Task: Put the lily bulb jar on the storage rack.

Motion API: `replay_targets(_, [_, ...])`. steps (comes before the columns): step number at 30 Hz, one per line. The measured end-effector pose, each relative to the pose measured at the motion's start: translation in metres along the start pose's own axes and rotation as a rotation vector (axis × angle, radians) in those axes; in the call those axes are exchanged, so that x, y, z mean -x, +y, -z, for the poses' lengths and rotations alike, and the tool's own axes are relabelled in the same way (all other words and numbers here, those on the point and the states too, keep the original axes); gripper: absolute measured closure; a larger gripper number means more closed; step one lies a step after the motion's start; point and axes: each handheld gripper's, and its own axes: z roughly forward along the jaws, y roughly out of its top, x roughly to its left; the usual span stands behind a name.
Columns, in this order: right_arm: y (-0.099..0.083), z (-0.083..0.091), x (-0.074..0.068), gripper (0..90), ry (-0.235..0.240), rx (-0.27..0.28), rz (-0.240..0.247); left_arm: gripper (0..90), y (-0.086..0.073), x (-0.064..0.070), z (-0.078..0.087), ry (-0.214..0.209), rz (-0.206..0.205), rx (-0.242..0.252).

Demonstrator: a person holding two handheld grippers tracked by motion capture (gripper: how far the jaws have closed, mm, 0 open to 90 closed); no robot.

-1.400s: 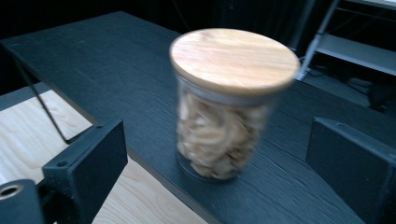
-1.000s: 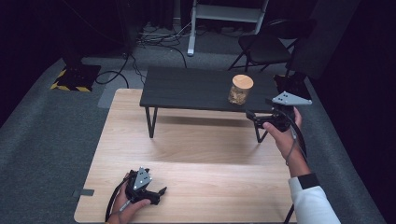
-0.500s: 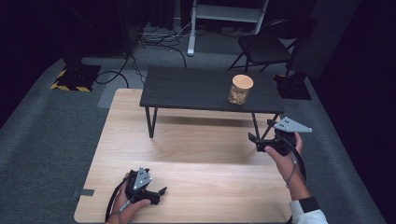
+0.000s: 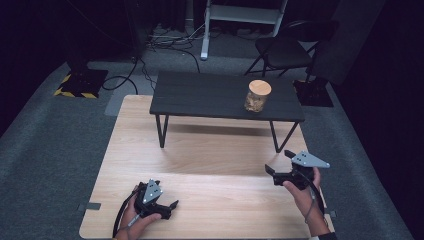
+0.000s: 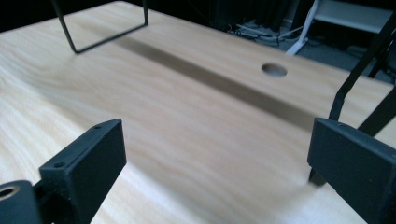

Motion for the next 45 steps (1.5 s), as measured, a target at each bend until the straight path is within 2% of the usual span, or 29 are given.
replay_targets(6, [-0.029, 0.0, -0.007, 4.0, 0.013, -0.03, -0.018, 0.4, 0.0, 0.0, 0.0, 0.0, 0.0, 0.0])
replay_targets(13, [-0.07, 0.002, -0.016, 4.0, 0.027, -0.064, -0.066, 0.4, 0.0, 0.0, 0.0, 0.0, 0.0, 0.0])
replay_targets(17, [-0.085, 0.003, -0.019, 4.0, 0.028, -0.091, -0.083, 0.5, 0.0, 0.0, 0.0, 0.0, -0.001, 0.0])
replay_targets(20, [-0.094, 0.004, -0.022, 4.0, 0.03, -0.102, -0.07, 0.5, 0.0, 0.0, 0.0, 0.0, 0.0, 0.0])
replay_targets(25, [-0.097, 0.004, -0.022, 4.0, 0.039, -0.131, -0.066, 0.5, 0.0, 0.0, 0.0, 0.0, 0.0, 0.0])
replay_targets(28, [-0.096, 0.002, -0.025, 3.5, 0.026, -0.15, -0.054, 0.5, 0.0, 0.0, 0.0, 0.001, -0.004, 0.0])
replay_targets(30, [-0.097, 0.002, -0.027, 2.1, 0.022, -0.152, -0.037, 0.4, 0.0, 0.0, 0.0, 0.002, -0.003, 0.0])
replay_targets(45, [-0.101, 0.003, -0.027, 1.0, 0.024, -0.139, -0.036, 0.5, 0.0, 0.0, 0.0, 0.001, -0.003, 0.0])
